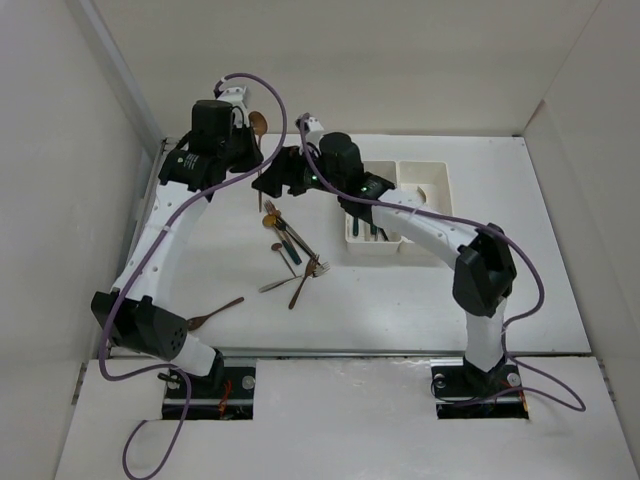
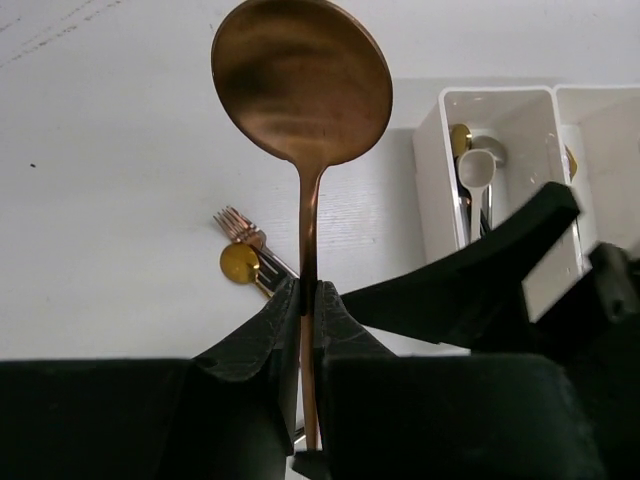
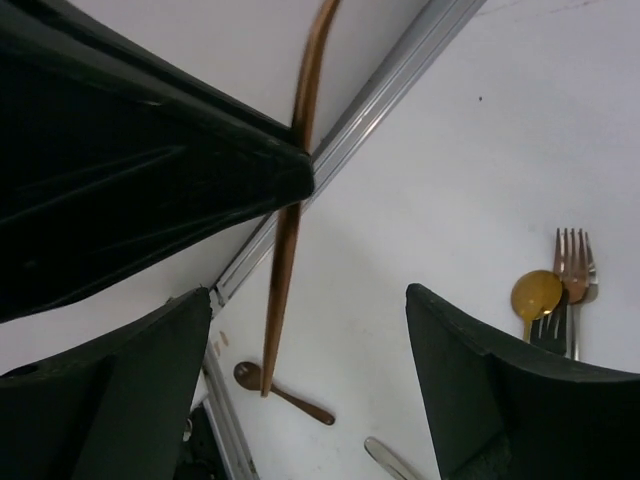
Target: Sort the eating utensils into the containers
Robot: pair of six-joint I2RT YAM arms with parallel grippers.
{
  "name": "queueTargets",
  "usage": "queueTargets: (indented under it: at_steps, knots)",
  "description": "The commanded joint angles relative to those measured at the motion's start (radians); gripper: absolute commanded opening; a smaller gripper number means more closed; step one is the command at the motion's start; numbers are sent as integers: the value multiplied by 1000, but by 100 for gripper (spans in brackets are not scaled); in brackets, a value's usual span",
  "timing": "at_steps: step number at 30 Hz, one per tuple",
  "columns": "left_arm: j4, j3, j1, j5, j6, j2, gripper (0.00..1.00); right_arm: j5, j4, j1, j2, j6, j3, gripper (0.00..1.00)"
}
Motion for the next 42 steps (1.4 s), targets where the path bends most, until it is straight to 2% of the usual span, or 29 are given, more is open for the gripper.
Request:
queueTargets:
  at_steps: [1, 5, 6, 8, 9, 10, 11, 12, 14, 15, 17, 18, 19, 22, 23, 24, 26, 29, 31, 34, 40, 42]
  knots:
    - [31, -5, -1, 19, -32, -38, 0, -40, 76, 15, 40, 52, 80, 83]
    - [40, -34, -10, 60, -42, -57, 0, -31, 76, 15, 79, 74, 110, 74]
    - [40, -45, -10, 60, -42, -58, 0, -40, 76, 15, 95, 74, 111, 59]
    - [40, -79, -10, 74, -42, -67, 0, -51, 85, 15, 108, 84, 143, 38]
    - [51, -89, -10, 85, -42, -67, 0, -51, 85, 15, 108, 94, 143, 16]
    - [51, -109, -10, 85, -42, -67, 0, -60, 85, 15, 108, 94, 143, 6]
    - [51, -119, -10, 94, -42, -76, 0, -51, 85, 15, 108, 94, 143, 0]
    - [51, -128, -10, 94, -33, -76, 0, -51, 96, 15, 108, 94, 132, 0]
    - [60, -143, -10, 115, -33, -85, 10, -13, 96, 15, 83, 94, 111, 0]
    - [60, -154, -10, 115, -19, -85, 32, 7, 96, 15, 74, 85, 86, 0]
    - [60, -163, -10, 128, 20, -85, 59, 39, 96, 15, 37, 75, 51, 0]
    - [60, -163, -10, 128, 45, -85, 67, 50, 96, -13, 19, 66, 28, 0]
    - [50, -163, -10, 109, 77, -94, 72, 66, 63, -30, 2, 66, -15, 0]
    - [34, -177, -10, 23, 299, -116, 72, 105, -65, -113, -59, 13, -38, 0]
    - [34, -197, -10, 23, 376, -126, 72, 131, -193, -132, -81, -17, -29, 0]
    - [4, -244, -10, 40, 553, -137, 72, 164, -259, -149, -91, -79, -29, 0]
    - [-54, -299, -10, 66, 699, -159, 72, 288, -429, -182, -101, -139, -18, 0]
    - [-194, -430, -10, 95, 900, -183, 69, 357, -551, -234, -124, -193, -18, 0]
    - [-239, -544, -10, 85, 971, -196, 68, 322, -605, -268, -135, -207, -52, 0]
    - [-248, -631, -21, 74, 1057, -235, 67, 296, -616, -319, -135, -181, -118, 0]
    - [-208, -804, -73, -1, 1078, -245, 67, 277, -600, -337, -58, -161, -150, 0]
    - [-184, -856, -86, -30, 1078, -245, 67, 288, -591, -337, -10, -161, -130, 6]
